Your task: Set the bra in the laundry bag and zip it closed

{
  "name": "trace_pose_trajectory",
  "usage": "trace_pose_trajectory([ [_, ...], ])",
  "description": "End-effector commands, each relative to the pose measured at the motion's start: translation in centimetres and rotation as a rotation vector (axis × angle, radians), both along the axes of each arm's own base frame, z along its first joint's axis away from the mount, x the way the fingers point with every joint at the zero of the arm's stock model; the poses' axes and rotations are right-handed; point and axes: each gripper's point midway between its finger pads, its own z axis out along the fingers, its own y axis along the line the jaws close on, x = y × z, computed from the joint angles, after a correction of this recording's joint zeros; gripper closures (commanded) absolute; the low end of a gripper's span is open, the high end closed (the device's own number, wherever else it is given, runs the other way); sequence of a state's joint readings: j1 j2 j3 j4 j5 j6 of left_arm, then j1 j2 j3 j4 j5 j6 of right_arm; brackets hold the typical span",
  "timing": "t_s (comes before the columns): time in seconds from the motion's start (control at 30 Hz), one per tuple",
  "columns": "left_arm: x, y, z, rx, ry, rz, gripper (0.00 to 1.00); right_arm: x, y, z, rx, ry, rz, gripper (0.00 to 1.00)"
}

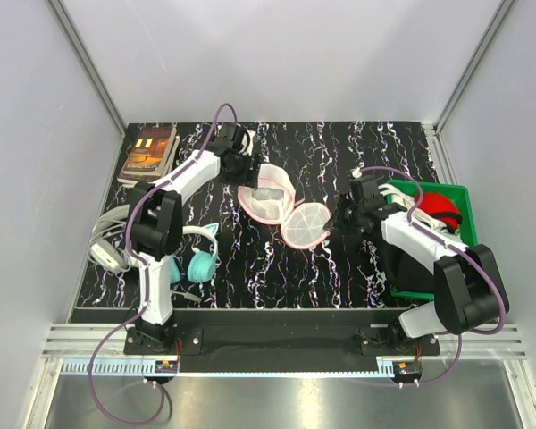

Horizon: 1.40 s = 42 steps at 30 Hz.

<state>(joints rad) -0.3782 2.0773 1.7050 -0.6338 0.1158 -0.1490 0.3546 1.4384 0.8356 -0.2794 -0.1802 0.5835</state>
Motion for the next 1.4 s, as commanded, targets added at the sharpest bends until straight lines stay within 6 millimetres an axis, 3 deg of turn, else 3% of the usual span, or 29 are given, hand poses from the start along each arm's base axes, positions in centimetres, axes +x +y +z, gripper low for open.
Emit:
trace_pose_trajectory([
  [0.0,2.5,1.4,2.2,0.057,-0.144,0.047,0.26,-0.1,0.8,2.0,0.041,-0.052,0.035,1.00],
  [0.17,3.2,1.1,0.7,0.060,-0.122,0.010,0.28,-0.1,1.0,2.7,0.061,-0.059,0.037,1.00],
  [0.23,3.2,0.3,-0.3,0.026,-0.092,-0.012,0.33,-0.1,1.0,3.2,0.064,-0.072,0.033,1.00],
  [0.4,3.6,-1.0,0.1,-0.069,-0.068,-0.046,0.48,0.4,0.7,4.5,0.056,-0.102,0.014,1.00],
  [0.5,3.5,-1.2,0.7,-0.081,-0.071,-0.054,0.68,0.8,0.6,5.4,0.055,-0.117,0.004,1.00],
  [0.53,3.6,-1.1,1.3,-0.085,-0.074,-0.051,0.94,1.0,0.5,5.7,0.056,-0.124,0.002,1.00],
  [0.57,3.2,-0.5,2.1,-0.072,-0.065,-0.013,1.00,1.0,0.3,5.7,0.042,-0.114,0.000,1.00],
  [0.63,2.9,0.0,4.2,-0.071,-0.086,0.026,1.00,1.6,-0.5,7.4,-0.008,-0.153,0.000,1.00],
  [0.67,2.1,0.5,6.6,-0.085,-0.104,0.071,1.00,1.5,-2.1,7.3,-0.090,-0.140,-0.036,1.00],
  [0.73,0.1,1.0,8.3,-0.113,-0.090,0.113,1.00,2.4,-3.7,10.6,-0.180,-0.218,-0.053,1.00],
  [0.77,-1.7,0.8,12.0,-0.180,-0.120,0.147,1.00,2.0,-5.1,11.3,-0.248,-0.217,-0.077,1.00],
  [0.8,-3.0,0.7,13.1,-0.211,-0.124,0.157,1.00,2.4,-5.5,14.6,-0.257,-0.296,-0.079,1.00],
  [0.83,-4.8,0.7,12.6,-0.211,-0.102,0.165,1.00,2.3,-5.8,16.1,-0.268,-0.325,-0.080,1.00],
  [0.87,-6.6,0.4,15.3,-0.244,-0.153,0.186,1.00,2.1,-6.0,18.5,-0.263,-0.372,-0.078,1.00],
  [0.9,-8.0,0.2,15.7,-0.262,-0.154,0.195,1.00,1.8,-5.9,19.9,-0.256,-0.402,-0.066,1.00],
  [0.93,-10.0,0.2,13.6,-0.259,-0.104,0.200,1.00,1.6,-5.3,20.7,-0.226,-0.412,-0.039,1.00],
  [0.97,-11.8,-1.1,15.9,-0.367,-0.135,0.180,1.00,1.4,-4.8,21.8,-0.197,-0.426,-0.018,1.00],
  [1.0,-12.9,-1.5,15.7,-0.406,-0.125,0.186,1.00,1.3,-4.1,22.0,-0.168,-0.421,0.000,1.00],
  [1.03,-14.0,-1.5,13.7,-0.431,-0.101,0.205,1.00,1.0,-3.1,22.1,-0.126,-0.409,0.040,1.00],
  [1.07,-15.3,-1.8,15.0,-0.516,-0.110,0.237,1.00,1.2,-2.7,21.4,-0.114,-0.389,0.051,1.00],
  [1.1,-15.9,-1.9,14.7,-0.557,-0.106,0.257,1.00,1.3,-2.3,21.0,-0.099,-0.376,0.059,1.00],
  [1.13,-16.5,-1.8,12.8,-0.590,-0.093,0.285,1.00,1.4,-2.0,20.5,-0.090,-0.366,0.068,1.00],
  [1.17,-17.4,-1.9,13.5,-0.658,-0.086,0.322,1.00,1.6,-1.7,19.3,-0.092,-0.332,0.080,1.00],
  [1.37,-18.9,-1.2,9.4,-0.713,-0.042,0.443,1.00,2.9,0.0,16.0,-0.084,-0.266,0.171,0.96],
])
